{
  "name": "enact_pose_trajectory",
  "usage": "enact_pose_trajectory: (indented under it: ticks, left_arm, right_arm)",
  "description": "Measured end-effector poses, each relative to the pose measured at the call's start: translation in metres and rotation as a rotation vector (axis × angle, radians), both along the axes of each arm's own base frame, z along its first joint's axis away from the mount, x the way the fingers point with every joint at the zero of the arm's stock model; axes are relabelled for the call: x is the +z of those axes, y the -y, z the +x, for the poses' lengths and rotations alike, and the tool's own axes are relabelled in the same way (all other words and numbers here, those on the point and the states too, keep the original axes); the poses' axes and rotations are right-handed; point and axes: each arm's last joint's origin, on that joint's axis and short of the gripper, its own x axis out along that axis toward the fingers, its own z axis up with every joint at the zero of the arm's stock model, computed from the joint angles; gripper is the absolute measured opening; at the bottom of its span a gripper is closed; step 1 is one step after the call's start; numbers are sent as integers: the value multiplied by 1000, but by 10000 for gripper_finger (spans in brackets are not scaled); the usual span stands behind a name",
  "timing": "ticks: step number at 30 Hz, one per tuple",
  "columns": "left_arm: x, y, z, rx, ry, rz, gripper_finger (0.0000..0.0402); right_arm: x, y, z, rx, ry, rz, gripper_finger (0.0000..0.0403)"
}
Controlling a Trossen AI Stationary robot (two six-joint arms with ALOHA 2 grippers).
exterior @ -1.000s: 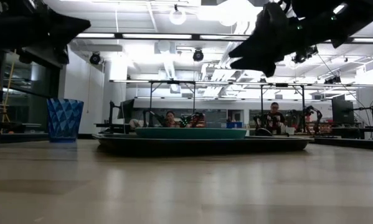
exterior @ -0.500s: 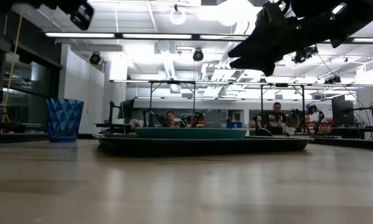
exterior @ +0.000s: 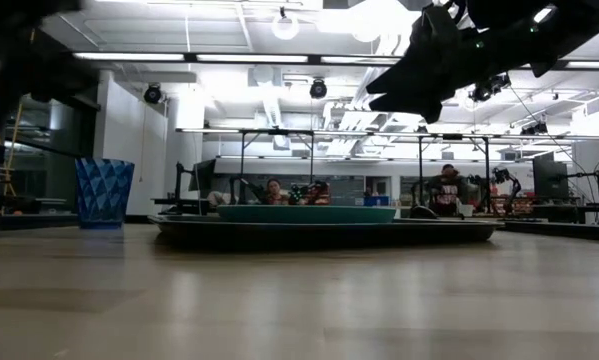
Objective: Pick and place plate/cup/fork/spoon on tray
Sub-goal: Put the orange spoon on the left side of the blue fork
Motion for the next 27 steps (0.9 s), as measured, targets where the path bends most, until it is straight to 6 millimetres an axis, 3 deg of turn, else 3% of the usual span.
enact_pose_trajectory:
  ticks: [7,12,19,27]
  left_arm:
    - [-48,53,-23,-224,-197,163,175]
    - [-70,74,-38,-390,-242,261,175]
    - [-90,82,-40,-574,-199,458,175]
    - [-92,81,-36,-598,-195,457,175]
  right_arm:
    - [-2,0,-1,1,-23,-1,193]
    - [-3,0,-1,1,-28,0,193]
    - [-3,0,-1,1,-30,3,193]
    - [-3,0,-1,1,-31,3,193]
